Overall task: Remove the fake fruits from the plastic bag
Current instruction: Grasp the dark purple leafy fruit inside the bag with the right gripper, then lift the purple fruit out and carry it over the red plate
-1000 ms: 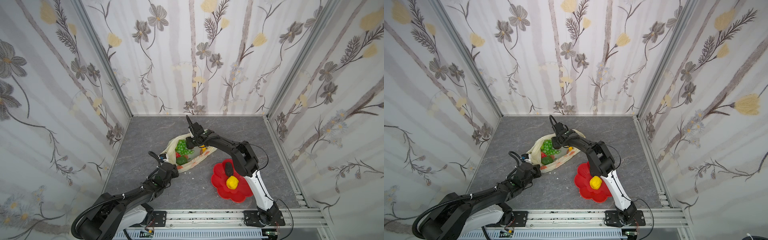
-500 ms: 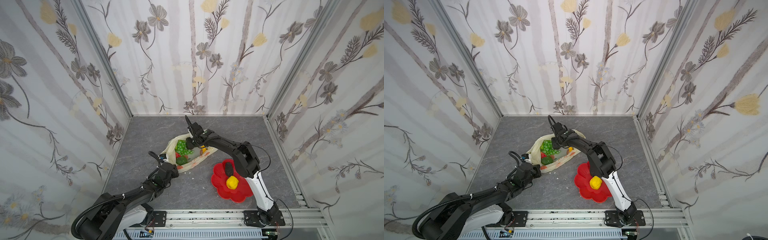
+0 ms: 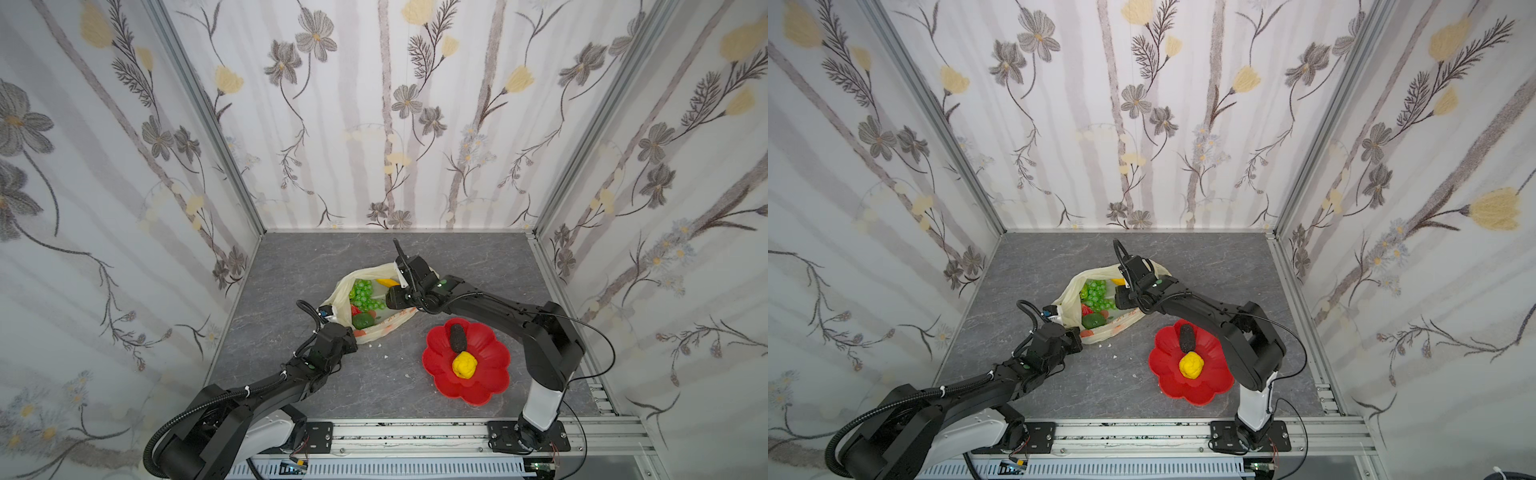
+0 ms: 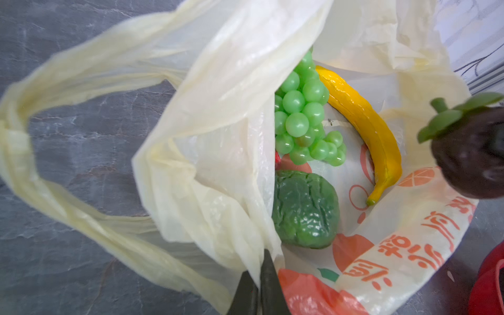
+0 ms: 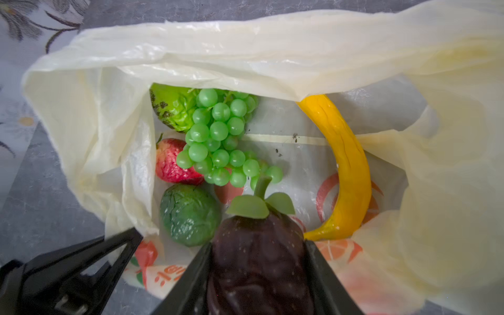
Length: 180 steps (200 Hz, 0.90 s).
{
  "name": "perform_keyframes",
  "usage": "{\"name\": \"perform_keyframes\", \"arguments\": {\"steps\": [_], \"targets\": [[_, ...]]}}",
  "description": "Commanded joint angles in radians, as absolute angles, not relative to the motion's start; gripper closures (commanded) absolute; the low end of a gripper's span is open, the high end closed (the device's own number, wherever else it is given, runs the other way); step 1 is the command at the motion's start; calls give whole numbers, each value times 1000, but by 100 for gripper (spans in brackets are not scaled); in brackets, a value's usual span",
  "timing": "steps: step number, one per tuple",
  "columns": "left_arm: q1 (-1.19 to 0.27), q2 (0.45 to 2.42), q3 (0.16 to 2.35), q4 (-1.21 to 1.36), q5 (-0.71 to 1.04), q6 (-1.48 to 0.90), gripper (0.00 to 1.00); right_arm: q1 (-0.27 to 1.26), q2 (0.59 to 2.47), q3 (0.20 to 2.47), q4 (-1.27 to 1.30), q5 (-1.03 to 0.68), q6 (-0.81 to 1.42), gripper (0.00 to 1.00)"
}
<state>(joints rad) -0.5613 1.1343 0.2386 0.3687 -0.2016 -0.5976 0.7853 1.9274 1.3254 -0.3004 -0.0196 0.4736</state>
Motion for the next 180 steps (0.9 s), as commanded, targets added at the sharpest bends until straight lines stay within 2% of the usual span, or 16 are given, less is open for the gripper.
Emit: {"name": "perform_keyframes", "arguments": {"steps": [1, 42, 82, 180], "targets": [[-554, 1131, 247, 370, -200, -585, 100, 785, 1793, 1202, -243, 64, 528, 54], [-542, 1126, 245, 374, -181, -581, 99, 787, 1515, 972, -307, 209, 627, 55], [-533, 1123, 246, 384, -165, -571, 98, 787, 1322, 808, -386, 352, 741, 55], [-517, 1105, 235, 396, -149, -564, 98, 765, 1145, 555, -414, 610, 988, 58]]}}
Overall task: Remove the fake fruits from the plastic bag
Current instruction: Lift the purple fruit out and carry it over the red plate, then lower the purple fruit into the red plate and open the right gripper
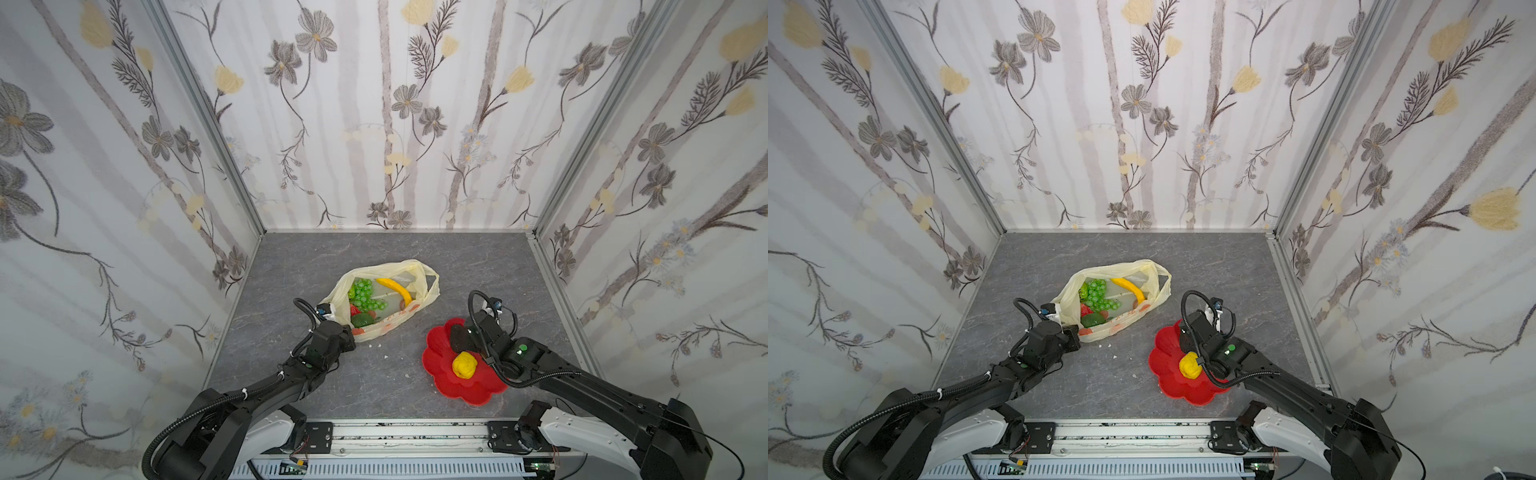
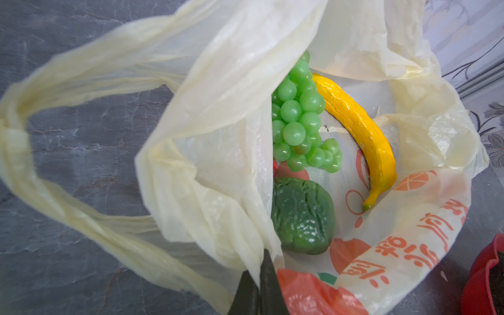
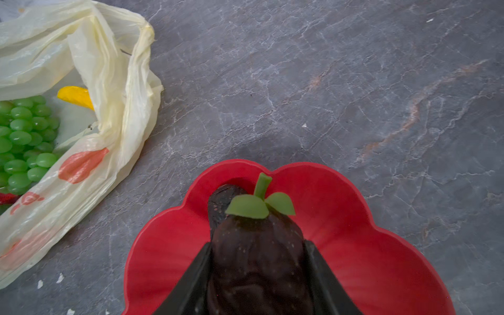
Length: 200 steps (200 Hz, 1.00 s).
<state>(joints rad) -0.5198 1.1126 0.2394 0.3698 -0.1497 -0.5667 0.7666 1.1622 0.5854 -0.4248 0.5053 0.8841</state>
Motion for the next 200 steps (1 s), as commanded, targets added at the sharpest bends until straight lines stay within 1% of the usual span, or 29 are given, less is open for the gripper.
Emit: {"name": "perform_keyframes", "arguments": {"steps": [1, 69, 130, 200], "targets": [[-517, 1105, 235, 396, -149, -564, 98, 765, 1144, 554, -414, 611, 992, 59], [-514, 1103, 233, 399, -146, -564, 97, 771, 1100, 452, -301, 649, 1147, 59], [-512, 1104, 231, 402, -146, -563, 97, 788, 1149, 411, -263, 676, 1239, 58], [-511, 1106, 229, 408, -143, -563, 97, 798, 1196, 366, -187, 662, 1316, 49]]}}
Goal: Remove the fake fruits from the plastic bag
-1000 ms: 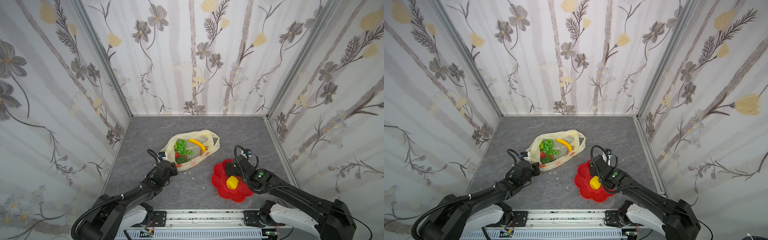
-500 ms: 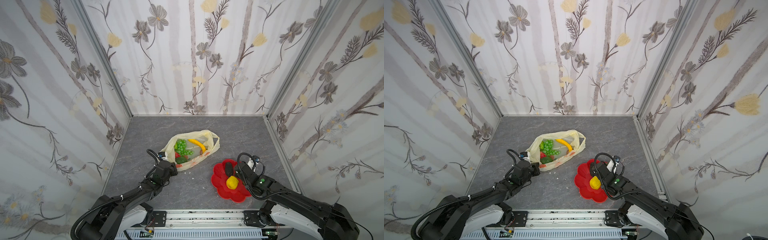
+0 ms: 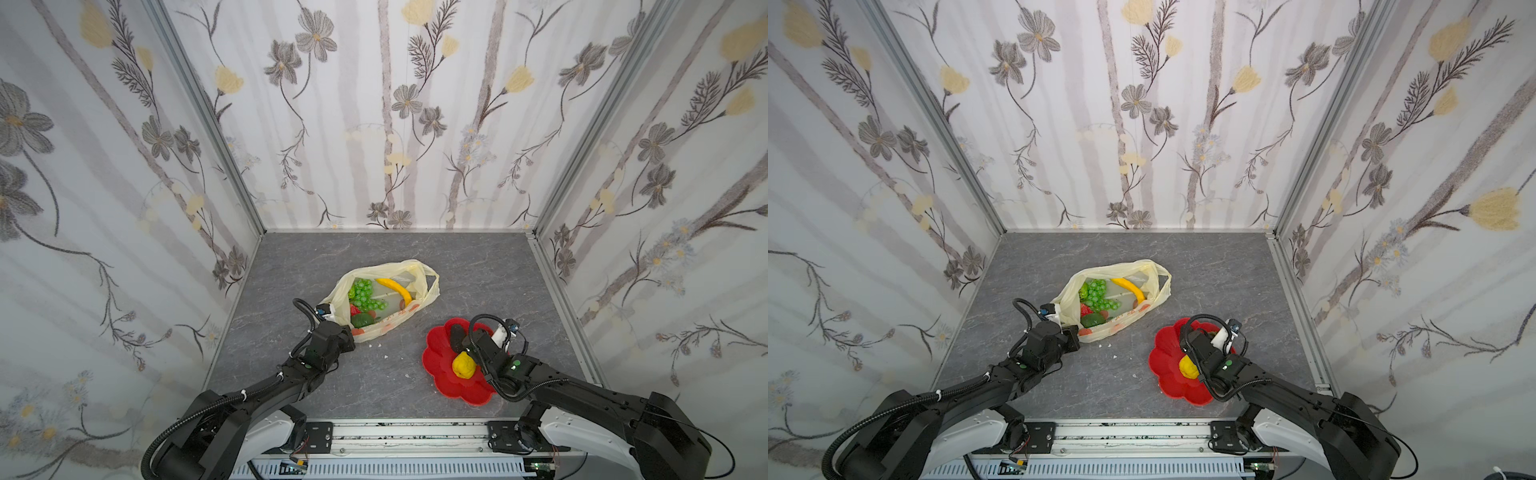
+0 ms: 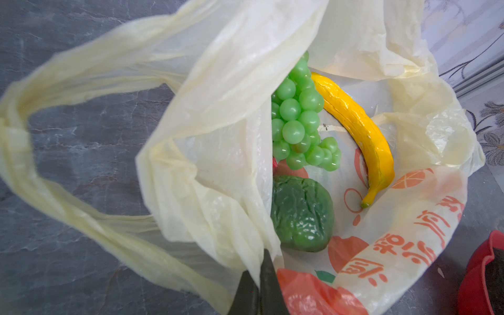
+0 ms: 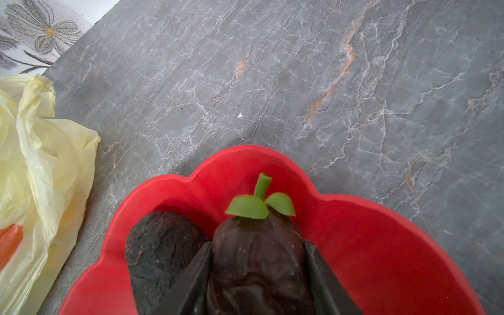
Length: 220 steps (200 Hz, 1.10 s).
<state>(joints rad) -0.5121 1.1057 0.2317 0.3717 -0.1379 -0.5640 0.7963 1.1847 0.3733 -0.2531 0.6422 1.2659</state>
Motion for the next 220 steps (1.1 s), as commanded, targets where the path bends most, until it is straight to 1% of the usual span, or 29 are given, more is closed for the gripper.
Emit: {"name": "perform_keyframes", "arguments": {"steps": [1, 31, 97, 138, 161, 181, 200, 220], "targets": [[-511, 1106, 229, 408, -143, -563, 97, 798, 1198, 366, -187, 661, 1316, 49], [-512, 1108, 229, 410, -142, -561, 97, 798, 1211, 366, -170, 649, 1326, 42], [-510, 1106, 227, 410, -143, -562, 97, 798, 1168, 360, -190, 648, 1333, 36], [-509, 1108, 227, 411, -141, -562, 97, 798, 1072, 388, -281, 692, 1300, 31], [-509, 1109, 229, 411, -140, -564, 97, 796, 999, 406, -252, 702, 1168, 28], [-509, 1108, 229, 411, -138, -568, 97, 779, 978, 447, -182, 646, 998, 28], [-506, 1105, 228, 410, -131, -579, 97, 747, 1015, 515, -109, 528, 835, 26], [-503, 1095, 222, 410, -120, -599, 96, 717, 1099, 606, -62, 372, 722, 25]]}}
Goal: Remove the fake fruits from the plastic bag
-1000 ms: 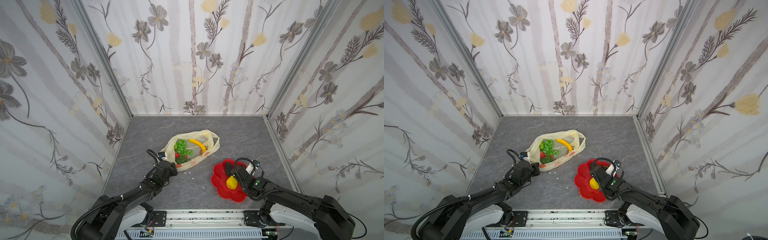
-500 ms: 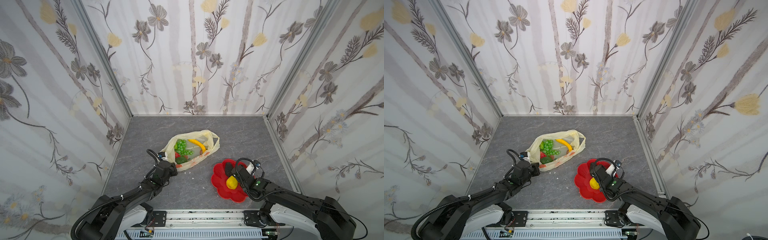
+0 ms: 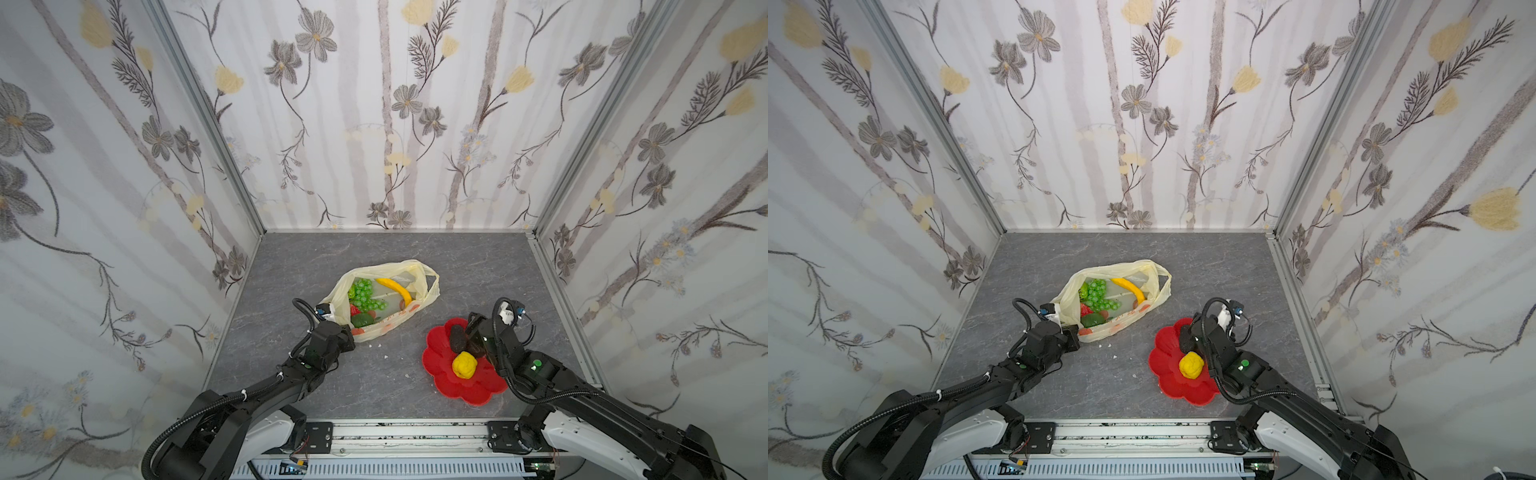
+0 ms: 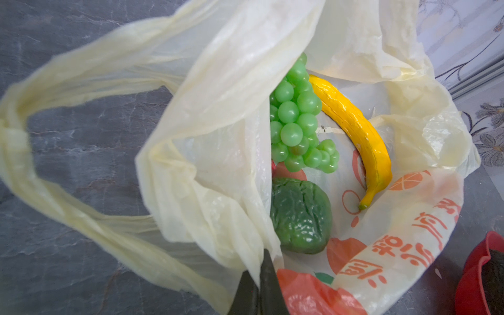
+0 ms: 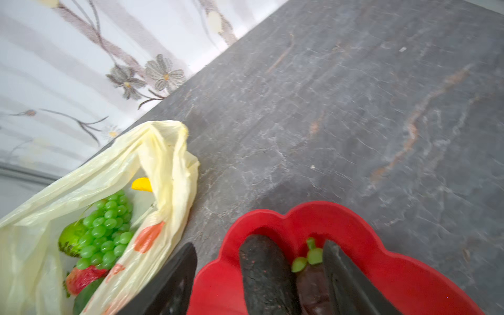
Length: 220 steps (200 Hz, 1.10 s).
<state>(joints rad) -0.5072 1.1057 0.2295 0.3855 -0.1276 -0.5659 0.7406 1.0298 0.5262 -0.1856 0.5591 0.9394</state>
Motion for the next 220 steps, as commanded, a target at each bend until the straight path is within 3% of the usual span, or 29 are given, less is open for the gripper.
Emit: {"name": "perform_keyframes", "arguments": {"steps": [1, 41, 118, 162, 220], "targets": [[-503, 1094, 221, 410, -120, -600, 96, 717, 1104, 611, -61, 366, 717, 25], [-486, 1066, 216, 391, -91, -663, 84, 736, 1377, 865, -57, 100, 572, 27], [-390, 890, 303, 113, -92, -742, 43, 917, 1977, 1382, -272, 77, 385, 30], [-355, 993, 415, 58, -84, -695, 25, 970, 2066, 1360, -263, 80, 387, 31], [-363, 1311, 591, 61, -194, -640, 17, 1008, 2078, 1243, -191, 45, 442, 32]]}}
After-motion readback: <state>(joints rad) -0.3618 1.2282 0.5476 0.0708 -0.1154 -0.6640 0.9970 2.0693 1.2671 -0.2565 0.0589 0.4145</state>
